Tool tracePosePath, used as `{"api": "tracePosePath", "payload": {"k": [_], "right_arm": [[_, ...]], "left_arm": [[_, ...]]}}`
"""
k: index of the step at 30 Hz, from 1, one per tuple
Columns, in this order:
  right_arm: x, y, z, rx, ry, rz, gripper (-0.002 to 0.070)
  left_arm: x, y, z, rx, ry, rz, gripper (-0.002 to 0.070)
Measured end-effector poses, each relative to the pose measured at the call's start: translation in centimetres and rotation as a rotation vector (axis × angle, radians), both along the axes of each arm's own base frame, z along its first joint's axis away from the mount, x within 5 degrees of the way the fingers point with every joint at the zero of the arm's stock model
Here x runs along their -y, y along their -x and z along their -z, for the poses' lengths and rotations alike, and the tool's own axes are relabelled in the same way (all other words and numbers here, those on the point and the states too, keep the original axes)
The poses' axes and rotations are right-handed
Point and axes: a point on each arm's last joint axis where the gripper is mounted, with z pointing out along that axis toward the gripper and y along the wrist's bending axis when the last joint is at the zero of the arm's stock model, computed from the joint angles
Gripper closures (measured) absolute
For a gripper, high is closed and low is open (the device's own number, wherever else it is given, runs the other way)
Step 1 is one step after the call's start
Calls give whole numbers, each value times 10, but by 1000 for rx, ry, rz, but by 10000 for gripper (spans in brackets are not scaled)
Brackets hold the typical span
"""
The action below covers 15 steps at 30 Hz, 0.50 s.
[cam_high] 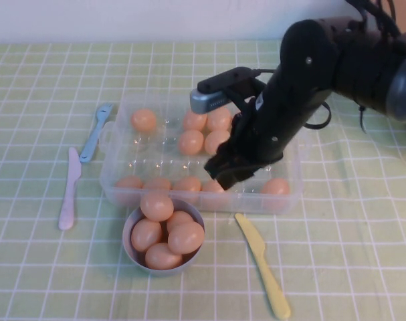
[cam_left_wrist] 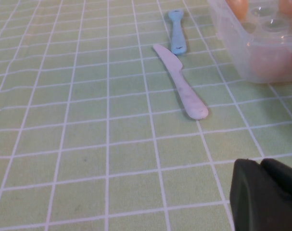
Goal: Take an egg out of the egg box
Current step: Pick up the egg from the plastic box
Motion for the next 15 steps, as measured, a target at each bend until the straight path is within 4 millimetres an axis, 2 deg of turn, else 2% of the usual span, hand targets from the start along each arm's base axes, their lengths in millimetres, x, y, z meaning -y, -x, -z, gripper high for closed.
{"api": "tracePosePath", "payload": {"k": [4, 6, 15], "right_arm": [[-10, -18, 3, -14, -16, 125, 294], [-16, -28, 7, -19, -19, 190, 250], [-23, -75, 33, 9, -40, 313, 218]], "left_arm": [[0, 0, 0, 0, 0, 0, 678], [0, 0, 0, 0, 0, 0, 678], [0, 0, 0, 0, 0, 0, 678]]}}
